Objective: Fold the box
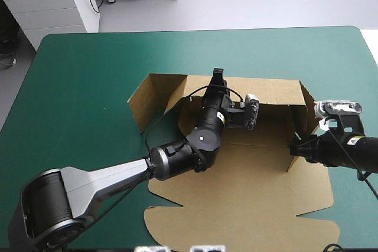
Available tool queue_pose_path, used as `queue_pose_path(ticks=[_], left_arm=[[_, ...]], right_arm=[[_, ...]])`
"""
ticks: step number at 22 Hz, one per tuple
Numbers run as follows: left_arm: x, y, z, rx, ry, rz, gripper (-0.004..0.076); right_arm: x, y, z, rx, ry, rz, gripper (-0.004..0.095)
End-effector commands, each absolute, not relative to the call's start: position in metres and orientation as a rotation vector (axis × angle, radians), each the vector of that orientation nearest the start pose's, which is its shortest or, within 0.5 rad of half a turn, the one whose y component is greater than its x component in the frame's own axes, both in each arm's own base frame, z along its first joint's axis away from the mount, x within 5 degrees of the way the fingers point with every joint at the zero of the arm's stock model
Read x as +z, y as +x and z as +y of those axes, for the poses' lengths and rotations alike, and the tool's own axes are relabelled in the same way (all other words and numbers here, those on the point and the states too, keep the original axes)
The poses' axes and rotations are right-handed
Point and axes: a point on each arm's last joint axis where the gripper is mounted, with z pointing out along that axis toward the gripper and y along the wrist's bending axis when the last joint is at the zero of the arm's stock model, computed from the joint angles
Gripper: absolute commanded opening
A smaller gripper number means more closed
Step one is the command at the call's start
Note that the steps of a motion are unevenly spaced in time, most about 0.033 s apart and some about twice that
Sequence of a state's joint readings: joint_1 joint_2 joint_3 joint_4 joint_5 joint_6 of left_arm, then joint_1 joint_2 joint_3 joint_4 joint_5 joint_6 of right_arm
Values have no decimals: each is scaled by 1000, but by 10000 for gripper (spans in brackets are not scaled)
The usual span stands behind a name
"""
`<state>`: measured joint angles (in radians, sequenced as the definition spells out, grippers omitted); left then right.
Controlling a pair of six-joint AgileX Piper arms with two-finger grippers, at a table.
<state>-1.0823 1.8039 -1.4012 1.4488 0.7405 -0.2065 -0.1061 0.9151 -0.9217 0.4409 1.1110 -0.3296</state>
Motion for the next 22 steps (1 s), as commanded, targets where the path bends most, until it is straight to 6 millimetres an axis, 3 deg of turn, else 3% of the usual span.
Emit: queue_pose_path(ticks=[1, 6, 8, 9, 10, 22], left_arm=[[336, 241, -325, 813, 1444, 1193, -8], [336, 241, -325, 814, 1444, 1193, -8], [336, 241, -325, 822, 1452, 1186, -8], [336, 241, -325, 817, 1443, 1195, -8], [336, 241, -325, 819, 1442, 1196, -8], [336, 241, -325, 820, 1442, 1195, -8]], right_arm=[[356, 167, 14, 395, -20, 2382, 383], [346, 185, 4, 290, 45, 2404, 337], [341, 193, 2, 274, 46, 2423, 169], [338, 196, 2, 274, 48, 2438, 17], [336, 199, 1, 267, 48, 2440, -9], [337, 204, 0, 255, 55, 2412, -8]])
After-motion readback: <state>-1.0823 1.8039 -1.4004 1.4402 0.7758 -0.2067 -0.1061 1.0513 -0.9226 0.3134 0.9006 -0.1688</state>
